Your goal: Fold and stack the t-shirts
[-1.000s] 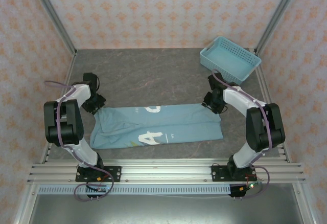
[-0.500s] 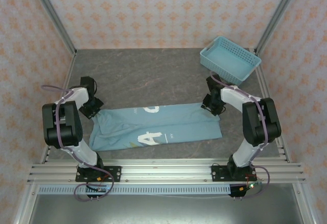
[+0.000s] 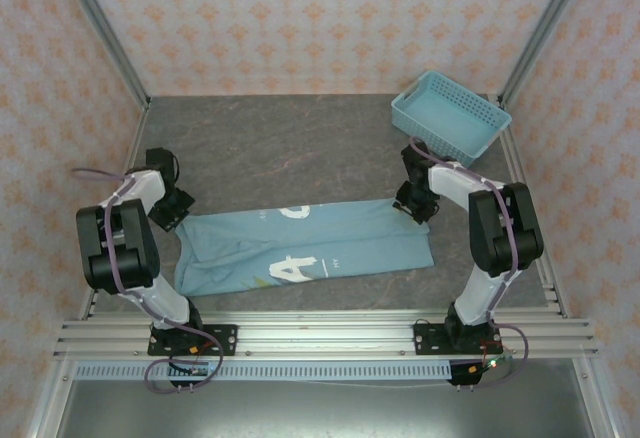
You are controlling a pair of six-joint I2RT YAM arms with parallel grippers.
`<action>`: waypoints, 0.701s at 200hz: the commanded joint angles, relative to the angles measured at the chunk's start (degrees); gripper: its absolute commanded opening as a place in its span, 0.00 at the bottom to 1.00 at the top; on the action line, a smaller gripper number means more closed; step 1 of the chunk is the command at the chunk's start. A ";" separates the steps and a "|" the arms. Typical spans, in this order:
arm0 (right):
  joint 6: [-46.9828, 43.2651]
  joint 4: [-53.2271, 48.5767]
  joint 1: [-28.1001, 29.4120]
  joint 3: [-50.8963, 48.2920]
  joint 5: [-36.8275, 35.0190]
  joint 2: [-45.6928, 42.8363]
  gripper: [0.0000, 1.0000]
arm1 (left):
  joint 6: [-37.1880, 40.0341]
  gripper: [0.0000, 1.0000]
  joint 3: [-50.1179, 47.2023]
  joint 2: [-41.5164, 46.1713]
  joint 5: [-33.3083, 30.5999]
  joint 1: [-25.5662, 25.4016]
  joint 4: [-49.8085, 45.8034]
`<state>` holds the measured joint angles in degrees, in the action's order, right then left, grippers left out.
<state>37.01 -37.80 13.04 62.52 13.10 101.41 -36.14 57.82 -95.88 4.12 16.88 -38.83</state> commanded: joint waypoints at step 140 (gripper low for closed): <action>-11.69 -0.36 0.26 4.86 2.10 -1.64 0.42 | -33.36 0.32 -18.15 39.27 7.53 -23.64 -16.83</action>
<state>27.73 -39.00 12.93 65.58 14.24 96.77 -56.86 45.17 -59.46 7.68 -3.29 -54.22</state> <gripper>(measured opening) 0.423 0.326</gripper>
